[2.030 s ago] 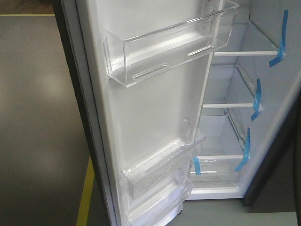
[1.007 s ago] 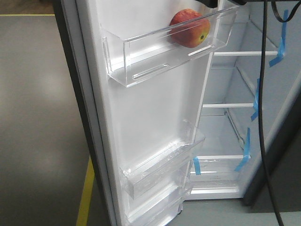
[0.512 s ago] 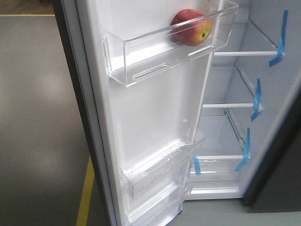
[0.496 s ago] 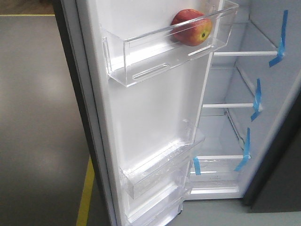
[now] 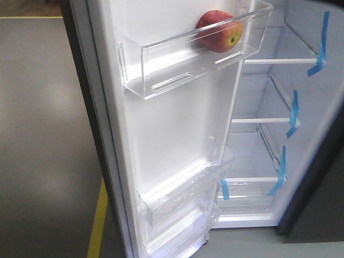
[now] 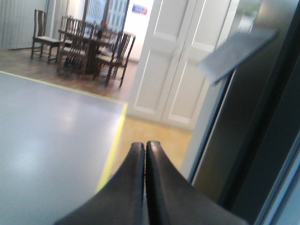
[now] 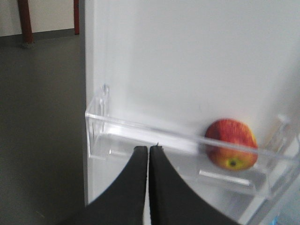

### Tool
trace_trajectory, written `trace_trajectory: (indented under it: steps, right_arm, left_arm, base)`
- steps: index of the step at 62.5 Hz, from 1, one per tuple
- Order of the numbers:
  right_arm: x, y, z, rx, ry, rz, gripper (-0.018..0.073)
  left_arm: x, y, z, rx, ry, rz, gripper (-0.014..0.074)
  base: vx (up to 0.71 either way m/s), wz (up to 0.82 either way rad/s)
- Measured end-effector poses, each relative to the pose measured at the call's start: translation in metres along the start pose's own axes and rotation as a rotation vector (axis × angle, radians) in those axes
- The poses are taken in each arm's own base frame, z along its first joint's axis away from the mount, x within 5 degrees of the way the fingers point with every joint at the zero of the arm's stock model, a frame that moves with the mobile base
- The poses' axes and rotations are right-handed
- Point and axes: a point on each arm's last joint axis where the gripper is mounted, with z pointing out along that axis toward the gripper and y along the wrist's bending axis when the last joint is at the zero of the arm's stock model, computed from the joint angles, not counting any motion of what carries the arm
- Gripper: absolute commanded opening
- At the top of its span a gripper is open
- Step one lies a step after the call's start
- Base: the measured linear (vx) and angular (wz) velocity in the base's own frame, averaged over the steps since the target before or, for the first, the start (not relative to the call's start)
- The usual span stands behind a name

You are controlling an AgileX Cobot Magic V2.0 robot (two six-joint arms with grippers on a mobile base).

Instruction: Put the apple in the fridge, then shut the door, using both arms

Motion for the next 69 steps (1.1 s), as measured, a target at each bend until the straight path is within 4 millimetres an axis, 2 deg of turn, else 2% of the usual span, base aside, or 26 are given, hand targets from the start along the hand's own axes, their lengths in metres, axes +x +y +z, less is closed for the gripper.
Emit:
trace_trajectory:
  steps: [5,8,16,23,28,40,47,51,56,62,69]
  right_arm:
    - [0.036,0.013,-0.009,0.047,0.009,0.039,-0.0004]
    - [0.066,0.02,-0.011,0.082,0.024,0.074,-0.0004]
    - [0.123,0.042,-0.029,0.171,0.003,0.102,-0.0004]
    - [0.159,0.059,-0.045,0.239,-0.061,0.11,-0.0004]
    - [0.176,0.07,-0.054,0.263,-0.106,0.127,-0.0004]
    - [0.198,0.083,-0.065,0.274,-0.17,0.178,-0.0004]
    - [0.204,0.085,-0.064,0.27,-0.17,0.19,-0.0003]
    - [0.205,0.085,-0.064,0.269,-0.169,0.193,-0.0003]
    - [0.204,0.085,-0.064,0.272,-0.173,0.195,-0.0003]
    - [0.203,0.083,-0.065,0.284,-0.185,0.196,-0.0003]
    - [0.202,0.082,-0.065,0.301,-0.202,0.196,-0.0003]
  left_arm:
    - [-0.006,-0.002,0.0,0.02,-0.064,-0.108,-0.0006]
    - [-0.009,-0.002,0.0,0.03,-0.098,-0.17,-0.0006]
    - [-0.018,-0.001,-0.002,0.056,-0.192,-0.422,-0.0006]
    - [-0.026,0.002,-0.004,0.082,-0.283,-0.687,-0.0006]
    - [-0.03,0.004,-0.005,0.097,-0.337,-0.844,-0.0006]
    - [-0.039,0.01,-0.009,0.155,-0.46,-1.124,-0.0006]
    - [-0.042,0.01,-0.01,0.211,-0.476,-1.297,-0.0006]
    - [-0.05,0.005,-0.011,0.254,-0.46,-1.349,-0.0006]
    - [-0.07,-0.006,-0.016,0.33,-0.467,-1.313,-0.0006]
    - [-0.105,-0.023,-0.021,0.413,-0.497,-1.223,-0.0006]
    - [-0.145,-0.043,-0.014,0.455,-0.504,-1.059,-0.0006]
  base:
    - [0.0,0.0]
    - [0.0,0.0]
    - [0.0,0.0]
    - [0.0,0.0]
    - [0.0,0.0]
    - [0.0,0.0]
    - [0.0,0.0]
    - [0.0,0.0]
    - [0.0,0.0]
    - [0.0,0.0]
    - [0.0,0.0]
